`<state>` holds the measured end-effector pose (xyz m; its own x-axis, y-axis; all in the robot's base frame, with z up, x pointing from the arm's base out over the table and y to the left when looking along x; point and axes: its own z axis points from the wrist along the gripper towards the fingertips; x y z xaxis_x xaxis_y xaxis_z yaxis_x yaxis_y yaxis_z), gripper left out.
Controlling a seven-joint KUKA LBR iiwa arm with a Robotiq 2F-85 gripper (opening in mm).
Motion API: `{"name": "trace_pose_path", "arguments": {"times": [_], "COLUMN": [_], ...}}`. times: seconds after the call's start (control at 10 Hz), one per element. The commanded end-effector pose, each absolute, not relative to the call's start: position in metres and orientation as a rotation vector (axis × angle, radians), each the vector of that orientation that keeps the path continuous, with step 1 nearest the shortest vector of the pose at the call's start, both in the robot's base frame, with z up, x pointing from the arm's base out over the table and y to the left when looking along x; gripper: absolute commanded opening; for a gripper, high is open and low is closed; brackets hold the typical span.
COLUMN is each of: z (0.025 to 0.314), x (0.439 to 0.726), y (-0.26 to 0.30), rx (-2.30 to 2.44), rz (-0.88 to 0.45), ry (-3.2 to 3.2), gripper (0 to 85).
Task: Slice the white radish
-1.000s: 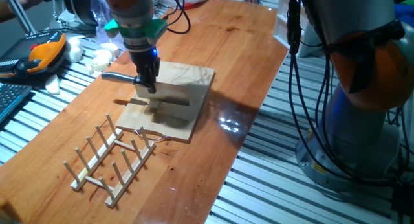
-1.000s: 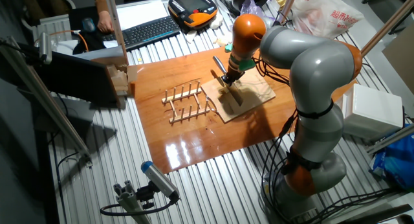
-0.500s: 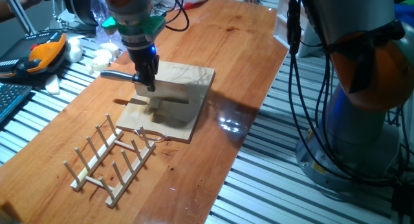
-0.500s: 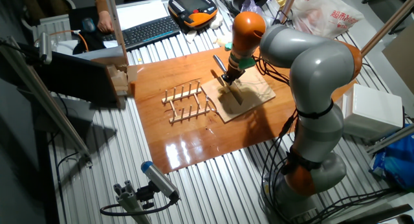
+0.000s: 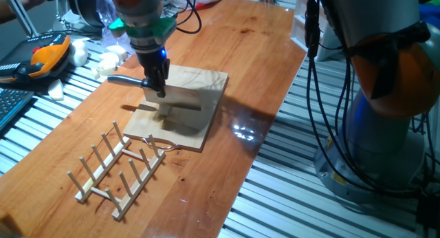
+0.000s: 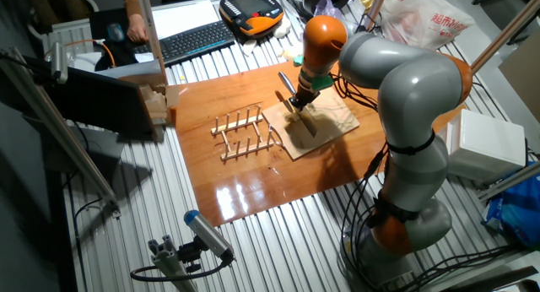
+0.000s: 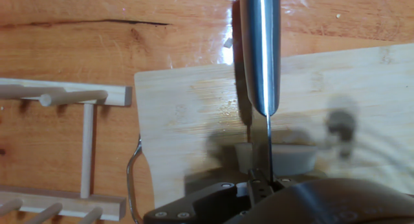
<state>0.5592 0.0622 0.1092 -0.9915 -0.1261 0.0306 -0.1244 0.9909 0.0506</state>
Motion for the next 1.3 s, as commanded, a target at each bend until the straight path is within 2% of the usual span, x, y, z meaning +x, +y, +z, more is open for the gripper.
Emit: {"name": "trace_pose_path", "arguments": {"times": [0.0,1.2], "z": [0.108,0.080], "x": [0.559,0.559], "y": [0.062,0.064], "rx": [0.195,0.211], "rz": [-0.075,-0.099], "ry": [-3.101,-3.137], "gripper": [0.0,0.0]}}
